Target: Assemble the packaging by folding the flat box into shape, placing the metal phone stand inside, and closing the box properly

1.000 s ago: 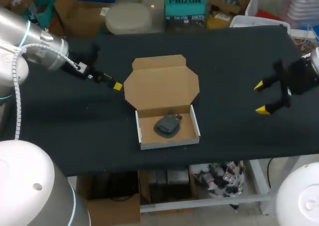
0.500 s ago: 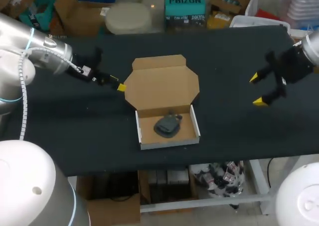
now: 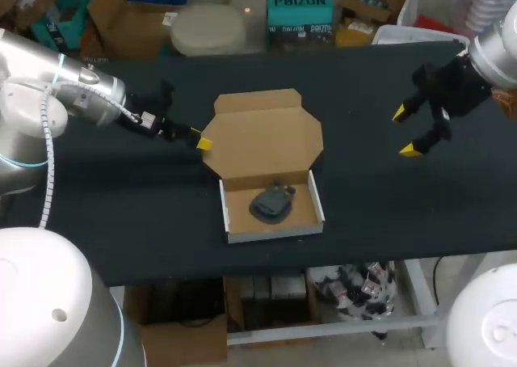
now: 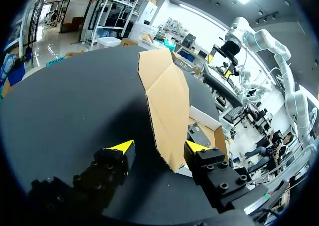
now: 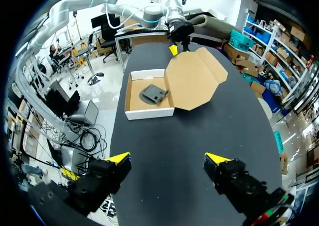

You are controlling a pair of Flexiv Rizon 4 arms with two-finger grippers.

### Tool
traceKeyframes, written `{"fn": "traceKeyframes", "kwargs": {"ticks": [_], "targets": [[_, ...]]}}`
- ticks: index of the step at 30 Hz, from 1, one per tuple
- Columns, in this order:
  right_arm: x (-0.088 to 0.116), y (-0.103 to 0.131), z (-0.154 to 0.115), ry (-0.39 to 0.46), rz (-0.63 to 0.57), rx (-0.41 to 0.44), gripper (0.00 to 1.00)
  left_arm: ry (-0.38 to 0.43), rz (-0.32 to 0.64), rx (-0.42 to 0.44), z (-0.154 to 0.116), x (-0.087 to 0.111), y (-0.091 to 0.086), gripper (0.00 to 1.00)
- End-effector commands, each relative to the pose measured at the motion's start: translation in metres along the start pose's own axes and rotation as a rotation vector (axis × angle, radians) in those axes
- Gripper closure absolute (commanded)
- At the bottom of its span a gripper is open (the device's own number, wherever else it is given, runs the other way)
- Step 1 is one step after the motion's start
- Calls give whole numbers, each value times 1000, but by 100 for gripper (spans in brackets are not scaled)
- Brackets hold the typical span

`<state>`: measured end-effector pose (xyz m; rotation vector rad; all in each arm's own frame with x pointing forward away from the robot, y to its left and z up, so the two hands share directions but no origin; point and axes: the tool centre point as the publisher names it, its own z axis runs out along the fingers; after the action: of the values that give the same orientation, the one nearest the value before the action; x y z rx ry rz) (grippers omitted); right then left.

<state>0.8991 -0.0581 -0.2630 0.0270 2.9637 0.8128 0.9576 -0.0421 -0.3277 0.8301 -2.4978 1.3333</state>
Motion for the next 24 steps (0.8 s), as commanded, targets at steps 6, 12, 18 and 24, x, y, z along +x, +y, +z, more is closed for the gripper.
{"fn": "traceKeyframes", "kwargs": {"ticks": [6,12,18,24], "targets": [[-12,13,4,24,-6,42,0,33,5,13,12,2,-4,47],[-14,14,6,23,-3,45,0,49,13,18,19,8,-5,55],[-14,13,7,25,2,49,0,66,43,33,22,15,-5,56],[-18,18,6,25,-6,56,0,70,55,43,27,20,-6,64]]}}
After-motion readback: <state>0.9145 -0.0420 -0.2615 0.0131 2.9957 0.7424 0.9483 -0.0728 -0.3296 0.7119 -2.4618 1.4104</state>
